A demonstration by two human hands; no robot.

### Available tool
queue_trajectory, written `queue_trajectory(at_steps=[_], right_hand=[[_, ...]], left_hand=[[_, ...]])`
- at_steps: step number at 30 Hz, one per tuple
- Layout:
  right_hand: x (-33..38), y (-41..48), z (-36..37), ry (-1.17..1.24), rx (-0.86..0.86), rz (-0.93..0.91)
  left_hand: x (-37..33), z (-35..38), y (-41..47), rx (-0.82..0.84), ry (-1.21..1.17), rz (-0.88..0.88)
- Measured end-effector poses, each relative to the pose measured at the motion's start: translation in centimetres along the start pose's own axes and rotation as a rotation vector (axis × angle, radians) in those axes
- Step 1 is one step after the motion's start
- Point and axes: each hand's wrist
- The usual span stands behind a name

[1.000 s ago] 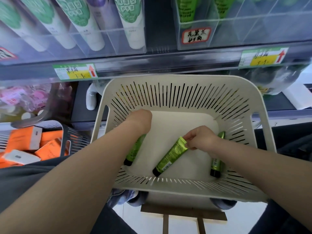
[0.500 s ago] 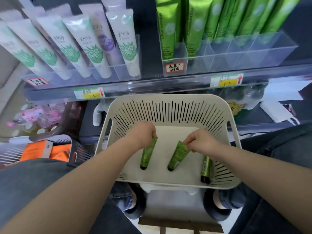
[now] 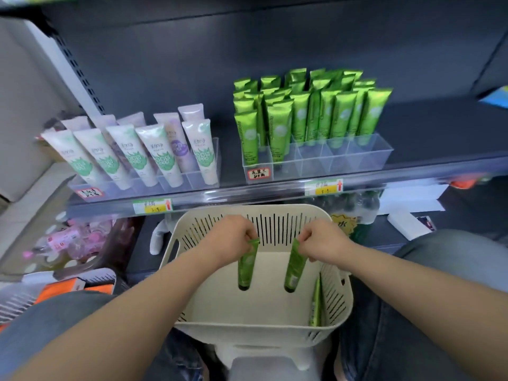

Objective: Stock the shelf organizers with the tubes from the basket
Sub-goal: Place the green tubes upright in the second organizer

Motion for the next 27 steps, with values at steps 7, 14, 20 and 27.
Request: queue_trajectory(at_steps=[7,14,20,27], right_hand=[[2.4,-1.7,-5.0,0.047,-0.106,-0.009],[4.0,-2.5,-10.9,0.037,-0.206,-0.024],[5.0,-2.2,-16.4,0.242,-0.314,-0.004],[6.0,-1.6,-21.9,0.531,-0.422,-0.017]], left_hand=[[-3.8,-3.9,-0.2,-0.111,-0.001,0.080],[-7.0,-7.9,0.4,-0.233,-0.036,0.139],[-9.9,-11.0,2.2,-0.351,-0.048,0.204],[-12.6,-13.9,5.4,-0.485,-0.053,0.270]])
Point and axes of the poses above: each hand's wrist, its own y-axis towards the middle knuckle, its own z-axis out of the palm, x = y × z, and after that the axes turned 3 degrees about -z, right-handed
